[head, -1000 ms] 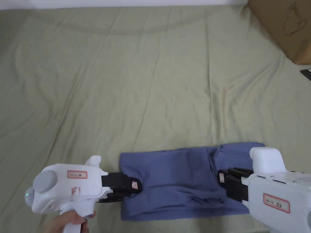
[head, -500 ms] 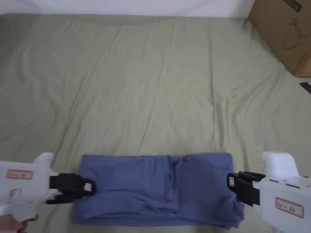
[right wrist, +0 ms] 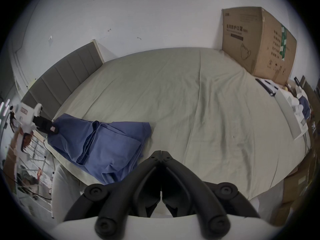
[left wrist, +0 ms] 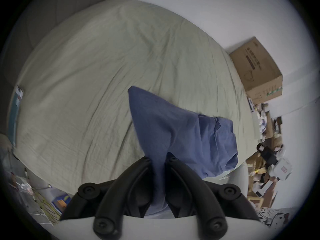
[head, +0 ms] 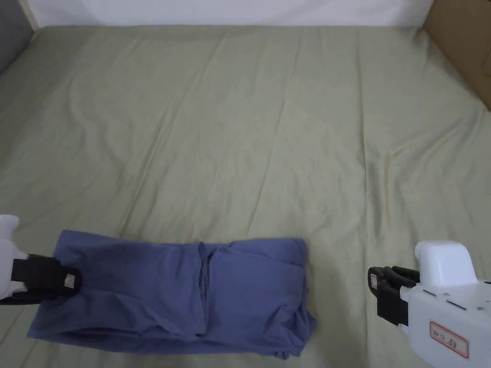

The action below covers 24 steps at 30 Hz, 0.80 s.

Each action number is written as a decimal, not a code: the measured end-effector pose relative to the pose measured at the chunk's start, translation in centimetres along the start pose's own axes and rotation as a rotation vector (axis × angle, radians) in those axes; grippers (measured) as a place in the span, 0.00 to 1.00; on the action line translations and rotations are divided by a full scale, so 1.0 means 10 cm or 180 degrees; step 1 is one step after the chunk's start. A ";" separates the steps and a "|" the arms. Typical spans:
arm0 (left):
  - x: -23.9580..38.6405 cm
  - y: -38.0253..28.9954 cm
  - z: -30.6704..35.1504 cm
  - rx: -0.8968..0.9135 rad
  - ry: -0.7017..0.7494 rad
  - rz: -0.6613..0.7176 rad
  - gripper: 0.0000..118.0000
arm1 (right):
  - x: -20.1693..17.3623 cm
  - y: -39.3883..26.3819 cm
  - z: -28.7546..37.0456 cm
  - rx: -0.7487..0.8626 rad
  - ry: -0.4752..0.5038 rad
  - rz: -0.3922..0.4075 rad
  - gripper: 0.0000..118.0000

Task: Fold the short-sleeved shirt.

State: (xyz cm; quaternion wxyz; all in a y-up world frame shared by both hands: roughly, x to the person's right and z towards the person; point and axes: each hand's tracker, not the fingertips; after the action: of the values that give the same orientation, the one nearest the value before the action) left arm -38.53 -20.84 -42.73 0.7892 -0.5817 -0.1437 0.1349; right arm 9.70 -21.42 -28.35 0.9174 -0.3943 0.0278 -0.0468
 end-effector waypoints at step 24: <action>2.65 -0.14 -1.52 -0.0880 -0.0392 -0.0773 0.64 | 0.70 -0.24 0.30 0.0247 0.0056 -0.0390 0.00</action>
State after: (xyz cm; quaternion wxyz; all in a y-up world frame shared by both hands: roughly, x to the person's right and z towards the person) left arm -8.20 -24.54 -43.83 0.7020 -0.6535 -0.2780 0.0531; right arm 16.80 -21.63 -24.62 0.9271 -0.3590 0.0098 -0.1073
